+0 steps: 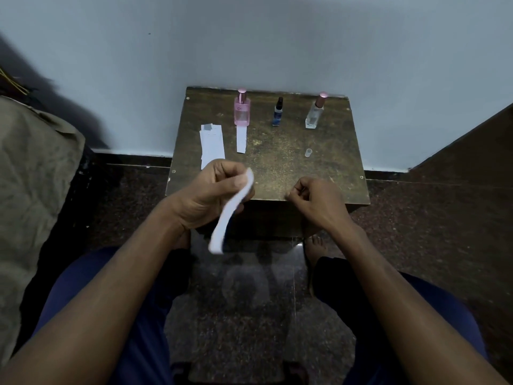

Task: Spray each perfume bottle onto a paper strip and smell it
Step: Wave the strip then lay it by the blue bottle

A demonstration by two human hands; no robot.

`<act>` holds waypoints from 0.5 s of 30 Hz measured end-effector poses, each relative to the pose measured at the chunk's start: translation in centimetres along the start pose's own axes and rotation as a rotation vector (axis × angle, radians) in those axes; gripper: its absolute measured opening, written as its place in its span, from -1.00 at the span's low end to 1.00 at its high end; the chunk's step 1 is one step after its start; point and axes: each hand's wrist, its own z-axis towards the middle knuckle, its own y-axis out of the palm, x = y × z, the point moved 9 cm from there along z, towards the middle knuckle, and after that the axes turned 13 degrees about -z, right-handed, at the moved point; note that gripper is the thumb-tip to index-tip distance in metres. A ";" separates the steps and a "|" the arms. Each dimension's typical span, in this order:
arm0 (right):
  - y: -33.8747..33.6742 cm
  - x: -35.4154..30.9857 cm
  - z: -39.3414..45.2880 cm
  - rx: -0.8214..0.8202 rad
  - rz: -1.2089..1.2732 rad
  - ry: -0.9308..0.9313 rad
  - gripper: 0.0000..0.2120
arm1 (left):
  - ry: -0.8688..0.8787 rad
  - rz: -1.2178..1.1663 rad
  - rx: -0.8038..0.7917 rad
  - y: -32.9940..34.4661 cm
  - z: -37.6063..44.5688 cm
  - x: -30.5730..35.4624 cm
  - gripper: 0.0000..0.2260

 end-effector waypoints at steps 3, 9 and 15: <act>0.1 0.0 0.1 0.006 -0.013 0.004 -0.82 | 0.046 0.862 0.404 -3.6 0.3 0.6 -0.95; 0.2 0.1 0.3 -0.001 -0.042 0.008 -0.81 | -0.015 0.129 0.210 -2.2 0.3 -0.4 -0.83; 0.3 0.1 0.3 0.006 -0.030 0.011 -0.79 | -0.016 1.081 0.409 -4.9 0.6 0.8 -0.84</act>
